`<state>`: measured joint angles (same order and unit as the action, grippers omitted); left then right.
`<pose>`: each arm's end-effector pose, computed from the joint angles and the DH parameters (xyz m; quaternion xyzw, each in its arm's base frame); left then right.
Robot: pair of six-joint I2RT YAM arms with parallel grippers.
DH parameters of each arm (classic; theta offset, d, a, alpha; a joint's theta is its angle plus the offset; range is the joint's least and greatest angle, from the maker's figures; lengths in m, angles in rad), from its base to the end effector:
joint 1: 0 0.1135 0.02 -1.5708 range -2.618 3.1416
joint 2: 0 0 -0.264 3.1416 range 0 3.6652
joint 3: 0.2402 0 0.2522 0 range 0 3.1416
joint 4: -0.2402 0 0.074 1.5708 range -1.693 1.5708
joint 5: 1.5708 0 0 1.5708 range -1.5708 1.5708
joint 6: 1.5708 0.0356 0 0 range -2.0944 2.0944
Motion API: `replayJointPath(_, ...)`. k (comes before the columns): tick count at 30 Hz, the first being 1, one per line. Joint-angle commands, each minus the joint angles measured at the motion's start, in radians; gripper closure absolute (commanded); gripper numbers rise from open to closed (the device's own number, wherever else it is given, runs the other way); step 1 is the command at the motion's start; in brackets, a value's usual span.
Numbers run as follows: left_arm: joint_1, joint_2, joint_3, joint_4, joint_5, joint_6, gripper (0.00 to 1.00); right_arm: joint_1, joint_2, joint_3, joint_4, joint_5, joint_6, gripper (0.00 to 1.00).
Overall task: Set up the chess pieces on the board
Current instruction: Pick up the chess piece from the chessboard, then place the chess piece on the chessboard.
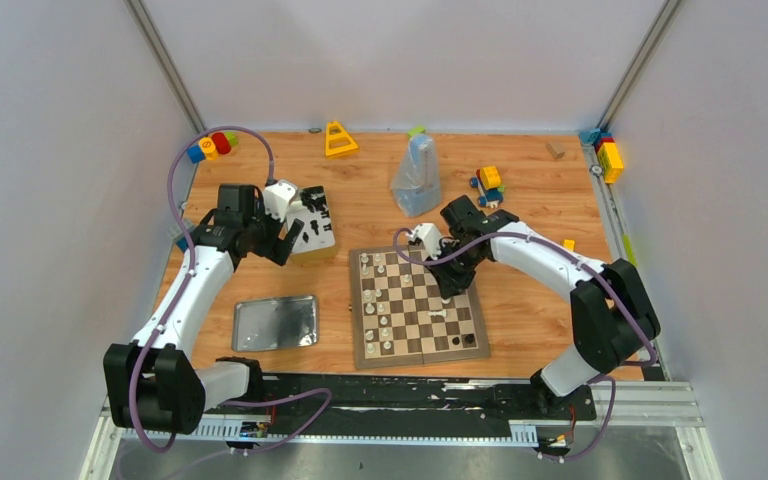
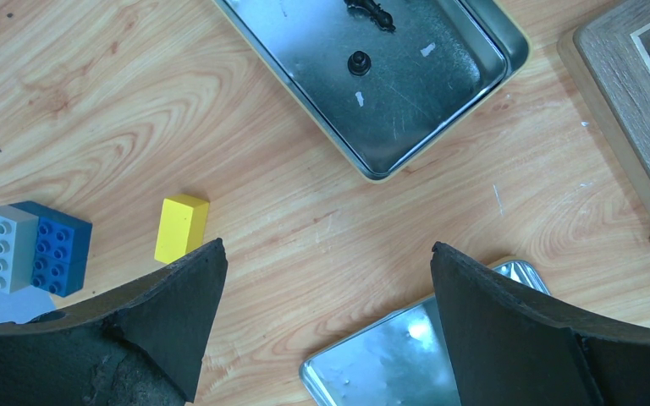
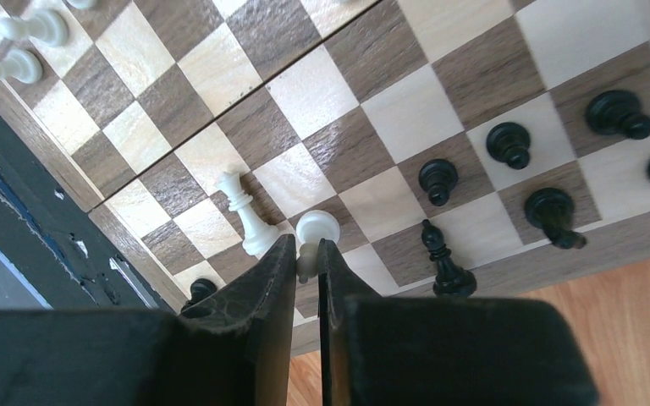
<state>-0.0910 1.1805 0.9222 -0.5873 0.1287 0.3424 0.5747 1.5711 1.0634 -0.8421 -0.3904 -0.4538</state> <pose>0.2428 -0.0267 0.2713 0.2229 0.9063 -0.0153 0.3587 0.2333 0.1672 0.2065 -0.4982 0.8384 0.1990 0.0963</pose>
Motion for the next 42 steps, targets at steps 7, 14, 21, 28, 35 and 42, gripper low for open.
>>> replayJointPath(7,0.008,-0.017,-0.007,0.025,-0.018,-0.002,0.02,0.068,0.058,0.223,-0.047,0.004,-0.036,0.94)
replayJointPath(14,0.026,-0.018,-0.003,0.033,-0.060,-0.020,0.01,0.181,0.218,0.437,-0.080,0.031,-0.033,0.94)
replayJointPath(21,0.101,0.006,0.016,0.028,-0.082,-0.040,0.01,0.250,0.382,0.647,-0.122,0.051,-0.031,0.94)
replayJointPath(28,0.184,0.009,0.021,0.017,-0.046,-0.046,0.01,0.285,0.505,0.778,-0.155,0.058,-0.032,0.94)
replayJointPath(35,0.195,0.007,0.024,0.013,-0.029,-0.044,0.01,0.301,0.563,0.819,-0.170,0.066,-0.042,0.94)
replayJointPath(42,0.197,0.014,0.026,0.010,-0.017,-0.042,0.01,0.313,0.578,0.823,-0.171,0.060,-0.044,0.94)
